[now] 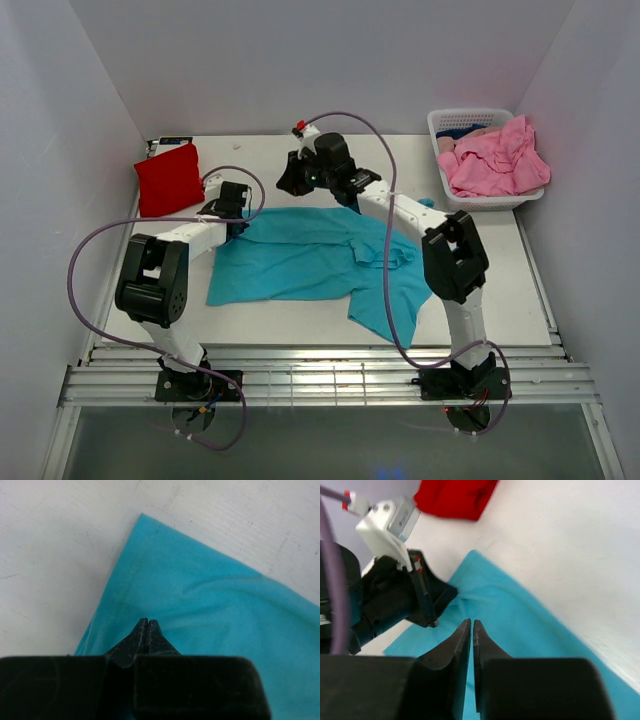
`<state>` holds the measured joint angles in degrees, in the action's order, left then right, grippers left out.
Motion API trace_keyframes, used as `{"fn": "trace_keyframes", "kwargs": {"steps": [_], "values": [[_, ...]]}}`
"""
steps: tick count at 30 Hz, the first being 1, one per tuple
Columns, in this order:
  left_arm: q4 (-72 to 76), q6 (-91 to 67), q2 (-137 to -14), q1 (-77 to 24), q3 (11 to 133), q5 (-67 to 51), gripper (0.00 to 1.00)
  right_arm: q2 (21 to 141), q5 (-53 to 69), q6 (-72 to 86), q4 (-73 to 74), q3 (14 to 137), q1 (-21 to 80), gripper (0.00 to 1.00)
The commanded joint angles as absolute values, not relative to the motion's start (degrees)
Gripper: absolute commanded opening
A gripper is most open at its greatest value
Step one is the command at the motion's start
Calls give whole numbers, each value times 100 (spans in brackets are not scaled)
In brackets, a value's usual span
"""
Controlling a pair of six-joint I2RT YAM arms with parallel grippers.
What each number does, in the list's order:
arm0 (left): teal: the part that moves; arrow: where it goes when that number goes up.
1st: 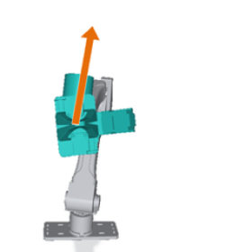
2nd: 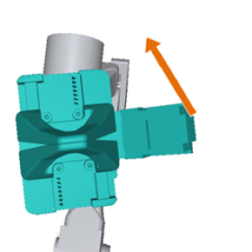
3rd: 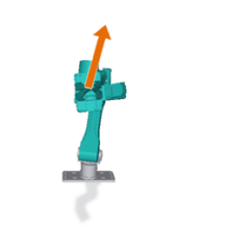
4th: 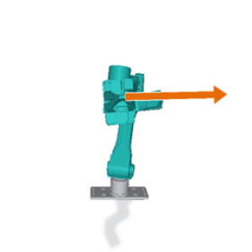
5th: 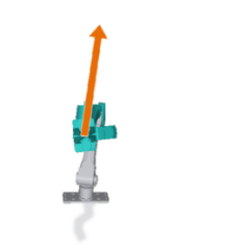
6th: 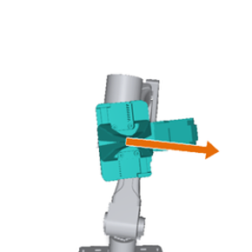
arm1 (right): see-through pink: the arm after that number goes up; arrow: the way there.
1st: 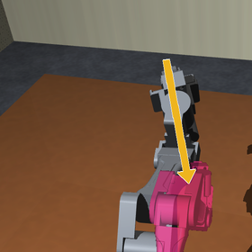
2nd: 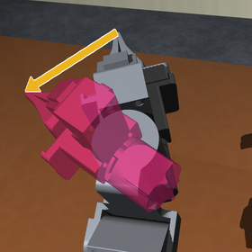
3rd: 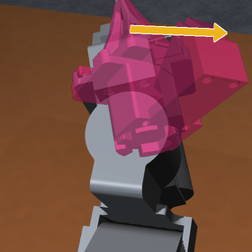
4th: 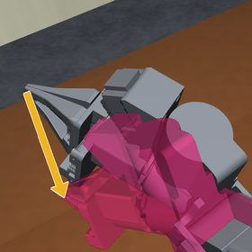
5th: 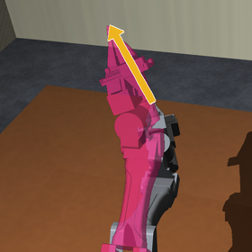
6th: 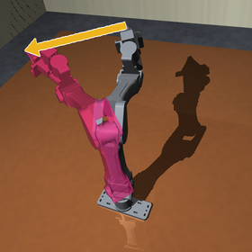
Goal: Fold and stack the t-shirts
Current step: Fold the flattened tshirt in 1/3 of the way
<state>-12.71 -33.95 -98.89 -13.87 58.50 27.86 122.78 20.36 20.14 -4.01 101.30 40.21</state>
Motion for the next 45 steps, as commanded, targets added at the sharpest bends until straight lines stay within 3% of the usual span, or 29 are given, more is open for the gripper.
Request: {"fn": "trace_keyframes", "kwargs": {"steps": [1,7,18,34,45], "values": [[-1151,-3314,-9861,-1389,6056,2725,0,11586,-99,1239,1323,9688,3798,8],[-1064,-3305,-10045,-1389,6073,2698,0,10996,-1448,1160,1872,8747,3350,8],[-1046,-3243,-10555,-1354,6407,2689,0,11039,-1819,1415,1898,7955,2453,8],[-976,-3278,-10924,-1055,6513,2637,0,11540,-2224,1670,2100,7822,2013,8],[-914,-3287,-11250,-879,6750,2479,0,12321,-1916,1758,2355,8427,1688,8]]}}
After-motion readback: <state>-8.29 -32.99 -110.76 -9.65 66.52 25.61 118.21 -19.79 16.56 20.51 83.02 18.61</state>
